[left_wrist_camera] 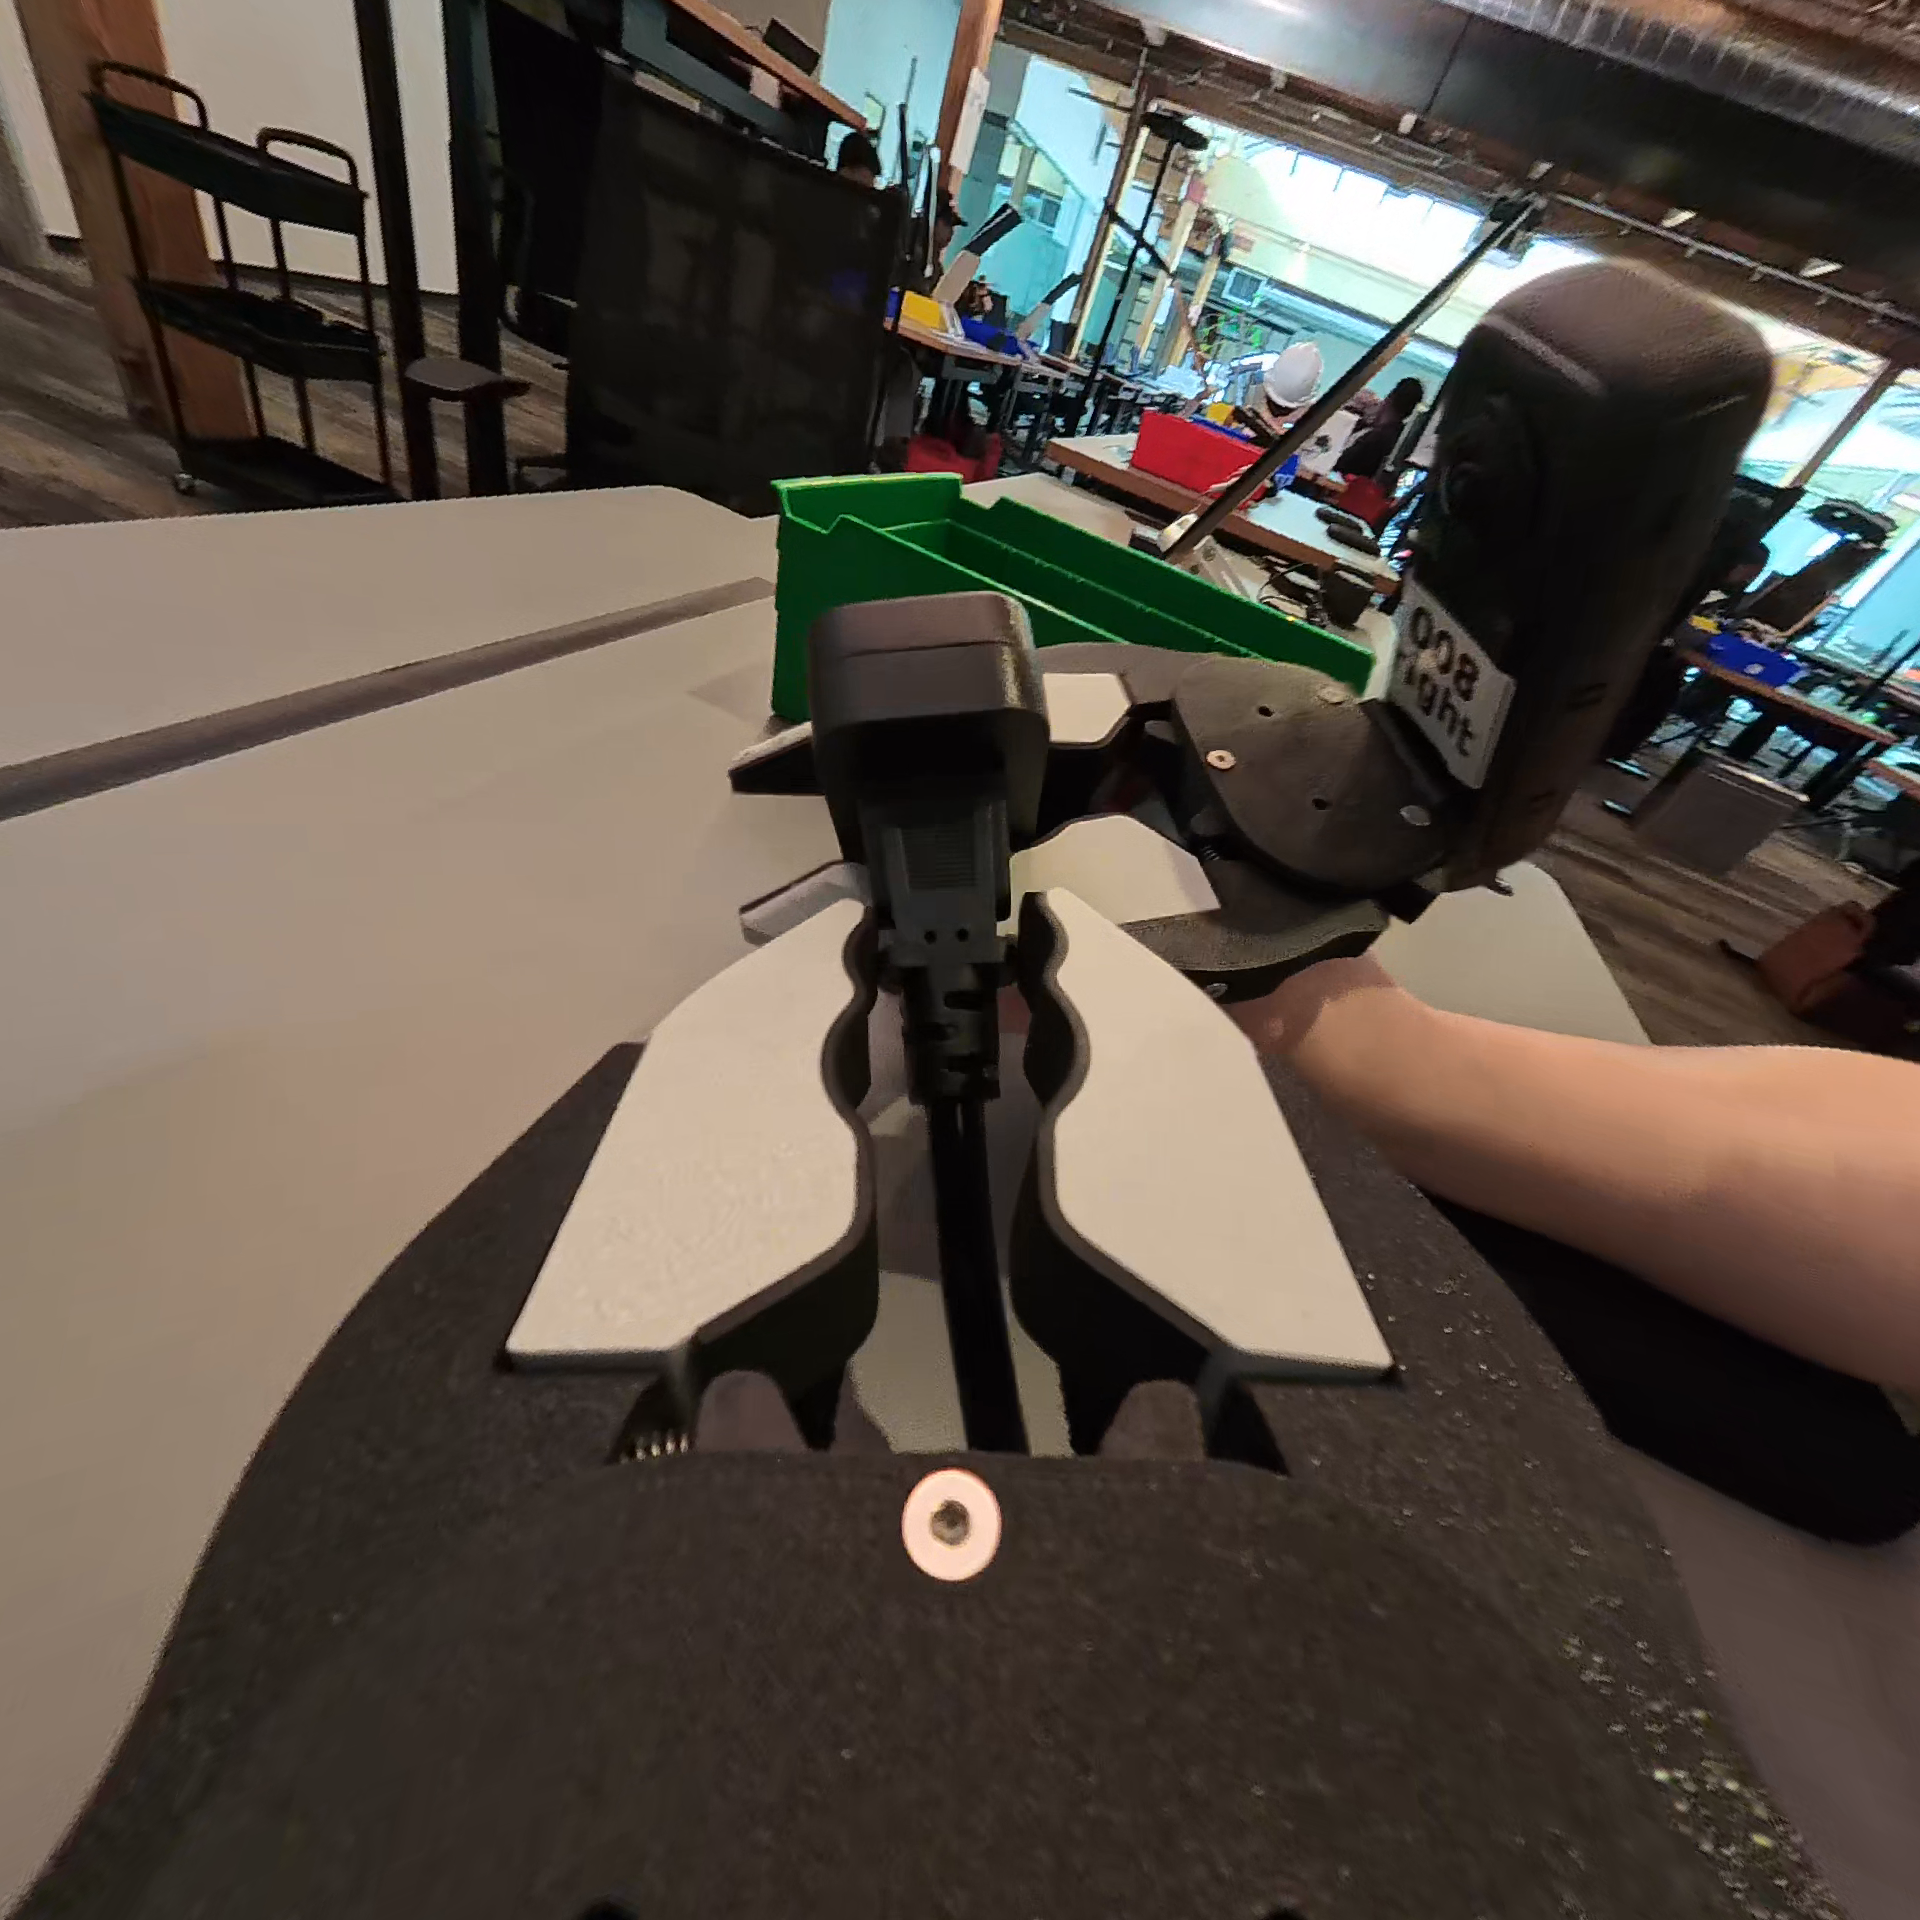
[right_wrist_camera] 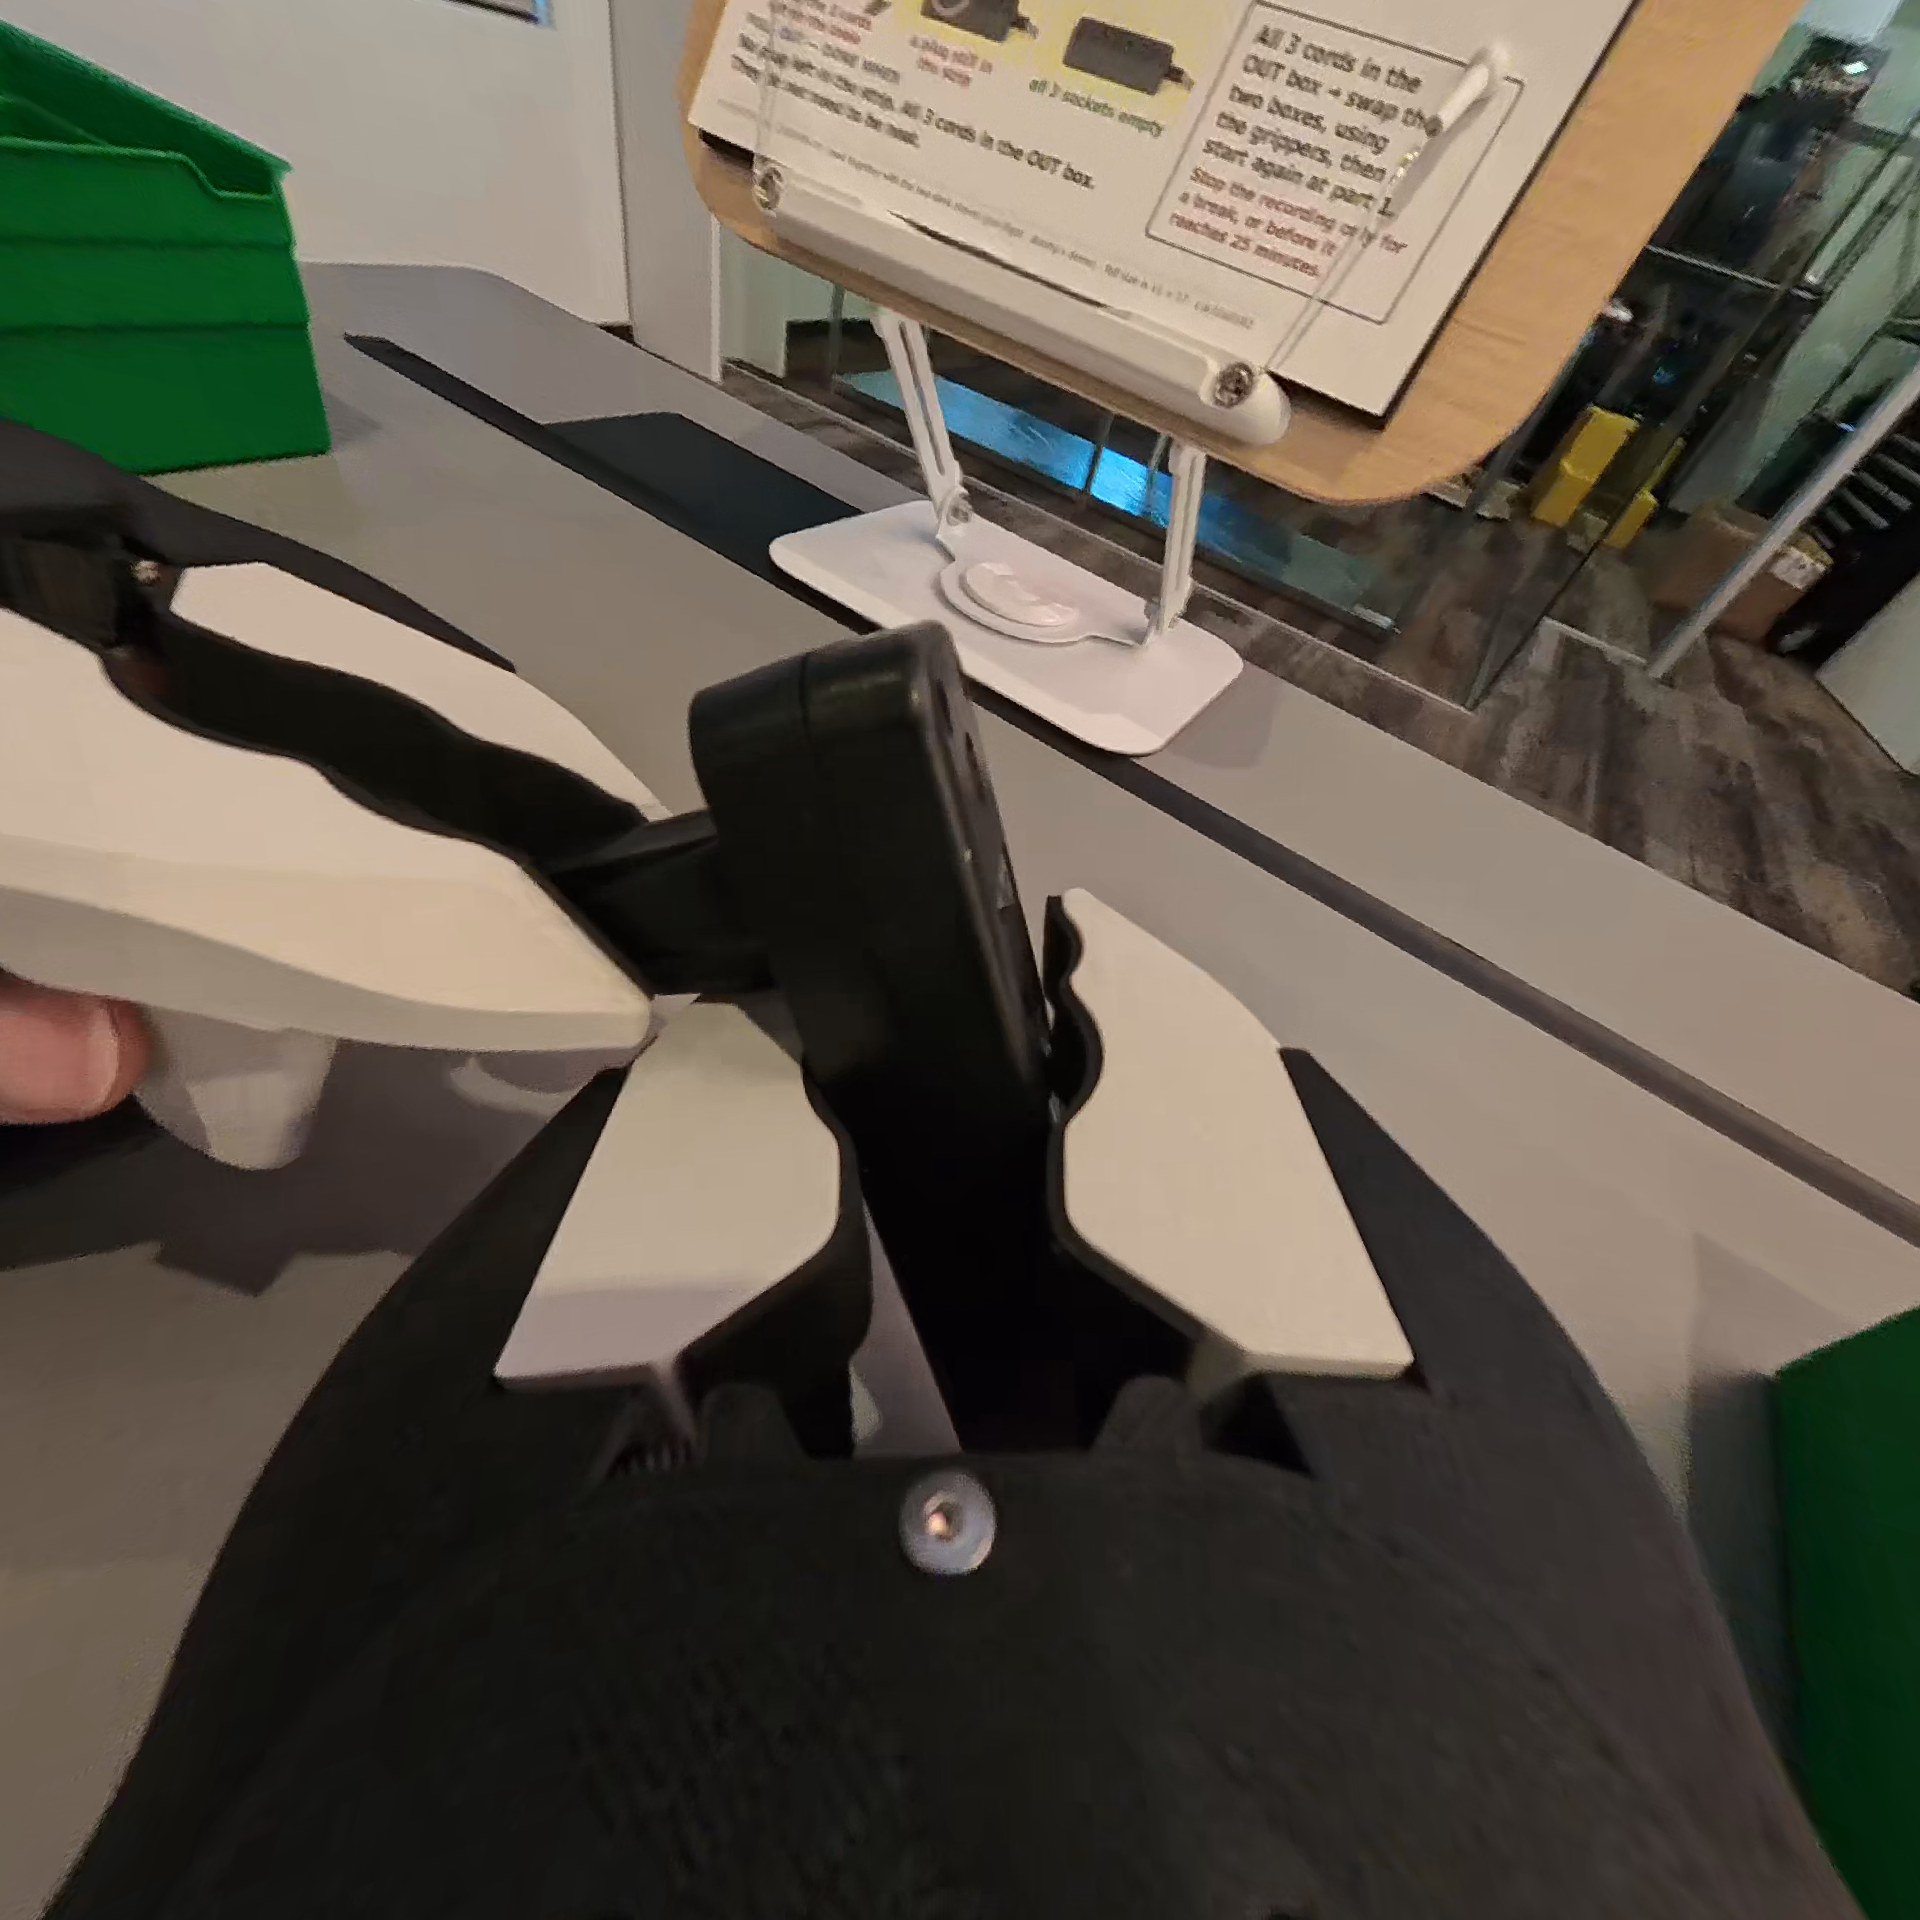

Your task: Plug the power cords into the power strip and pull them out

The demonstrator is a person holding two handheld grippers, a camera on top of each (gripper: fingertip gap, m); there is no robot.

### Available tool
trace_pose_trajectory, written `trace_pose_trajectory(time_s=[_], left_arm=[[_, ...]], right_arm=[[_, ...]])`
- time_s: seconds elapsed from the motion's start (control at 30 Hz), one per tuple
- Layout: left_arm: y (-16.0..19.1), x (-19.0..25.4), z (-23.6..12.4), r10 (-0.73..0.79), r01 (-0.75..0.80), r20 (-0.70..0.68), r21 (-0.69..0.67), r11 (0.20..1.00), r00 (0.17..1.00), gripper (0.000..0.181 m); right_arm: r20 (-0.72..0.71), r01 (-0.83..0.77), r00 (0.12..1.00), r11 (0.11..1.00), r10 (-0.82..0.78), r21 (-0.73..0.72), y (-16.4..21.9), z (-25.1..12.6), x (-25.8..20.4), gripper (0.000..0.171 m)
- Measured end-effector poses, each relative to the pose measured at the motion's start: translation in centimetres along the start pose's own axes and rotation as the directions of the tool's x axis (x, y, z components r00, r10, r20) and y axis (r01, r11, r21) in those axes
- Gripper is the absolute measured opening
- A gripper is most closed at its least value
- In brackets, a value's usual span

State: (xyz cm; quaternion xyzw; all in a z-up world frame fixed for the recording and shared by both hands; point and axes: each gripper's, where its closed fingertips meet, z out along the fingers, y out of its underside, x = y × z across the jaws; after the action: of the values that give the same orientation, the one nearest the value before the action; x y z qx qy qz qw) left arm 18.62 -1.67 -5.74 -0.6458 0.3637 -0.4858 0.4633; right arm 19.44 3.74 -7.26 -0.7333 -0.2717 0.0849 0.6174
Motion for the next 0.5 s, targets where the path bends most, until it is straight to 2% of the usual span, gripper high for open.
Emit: trace_pose_trajectory(time_s=[0.13,0.23,0.4,0.5], left_arm=[[0.4,0.2,0.3,0.004,-0.004,-0.016,-0.01,1.0,1.0,0.032],[0.0,0.1,0.0,-0.023,0.023,-0.029,0.002,1.0,0.999,0.026],[0.5,-1.0,-0.2,-0.02,0.022,0.025,-0.054,0.998,0.999,0.026],[0.3,-1.4,-0.5,-0.075,0.075,0.005,-0.044,0.996,0.997,0.026]], right_arm=[[0.027,0.019,0.999,0.999,-0.02,0.035,-0.1,0.1,-0.3,0.033],[0.02,0.043,0.999,0.996,-0.044,0.076,-0.6,-0.1,-0.4,0.033],[0.014,0.001,1.0,1.0,0.0,-0.017,0.4,1.1,-0.4,0.038],[0.013,0.006,1.0,0.998,-0.005,-0.07,0.5,1.6,-0.5,0.036]])
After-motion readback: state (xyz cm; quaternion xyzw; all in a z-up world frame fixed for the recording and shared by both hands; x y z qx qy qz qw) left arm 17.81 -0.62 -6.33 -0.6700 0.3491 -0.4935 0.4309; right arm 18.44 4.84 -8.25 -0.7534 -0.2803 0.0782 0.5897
